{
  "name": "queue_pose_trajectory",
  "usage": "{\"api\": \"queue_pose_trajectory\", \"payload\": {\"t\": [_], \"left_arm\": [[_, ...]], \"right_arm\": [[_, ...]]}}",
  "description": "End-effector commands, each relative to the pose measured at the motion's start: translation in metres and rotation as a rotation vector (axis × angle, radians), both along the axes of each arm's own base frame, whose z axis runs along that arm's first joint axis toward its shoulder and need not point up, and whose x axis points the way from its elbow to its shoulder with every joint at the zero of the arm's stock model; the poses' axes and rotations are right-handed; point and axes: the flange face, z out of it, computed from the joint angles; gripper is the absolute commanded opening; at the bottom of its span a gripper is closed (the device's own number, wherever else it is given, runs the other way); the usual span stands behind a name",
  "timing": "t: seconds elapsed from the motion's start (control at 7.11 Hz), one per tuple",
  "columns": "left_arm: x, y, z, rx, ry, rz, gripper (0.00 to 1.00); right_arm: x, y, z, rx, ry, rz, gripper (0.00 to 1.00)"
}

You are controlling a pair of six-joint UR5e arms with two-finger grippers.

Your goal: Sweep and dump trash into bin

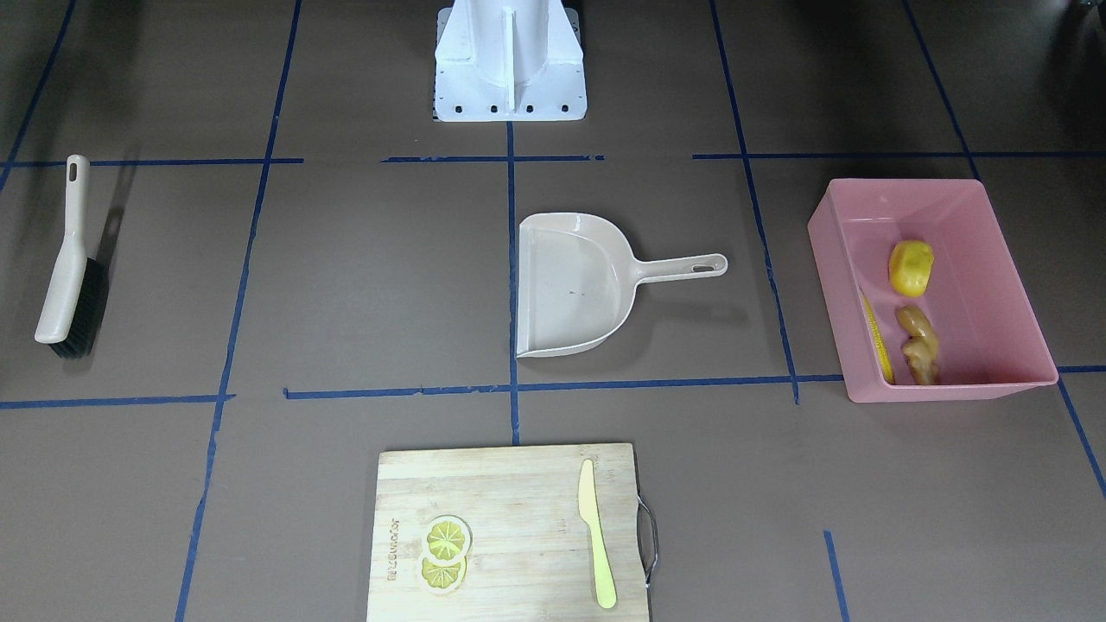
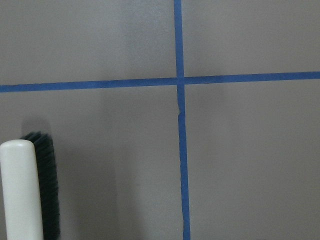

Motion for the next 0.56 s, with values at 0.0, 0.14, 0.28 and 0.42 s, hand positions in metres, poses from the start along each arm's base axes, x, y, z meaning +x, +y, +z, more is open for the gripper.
{"api": "queue_pose_trajectory", "payload": {"t": [0.0,0.14,0.28,0.42], "left_arm": [[0.0003,-0.0017,-0.0060,0.019,0.005,0.003,1.00],[0.0003,-0.0019,-0.0069,0.023,0.005,0.003,1.00],[0.0004,-0.0026,-0.0076,0.024,0.005,0.003,1.00],[0.0003,-0.0020,-0.0084,0.025,0.005,0.002,1.00]], "right_arm": [[0.0002,-0.0009,-0.0032,0.005,0.000,0.001,1.00],[0.0005,0.0006,-0.0009,-0.002,0.003,0.003,1.00],[-0.0005,0.0008,0.0004,-0.006,-0.002,0.002,1.00],[-0.0008,0.0008,0.0000,-0.007,-0.005,0.003,1.00]]}}
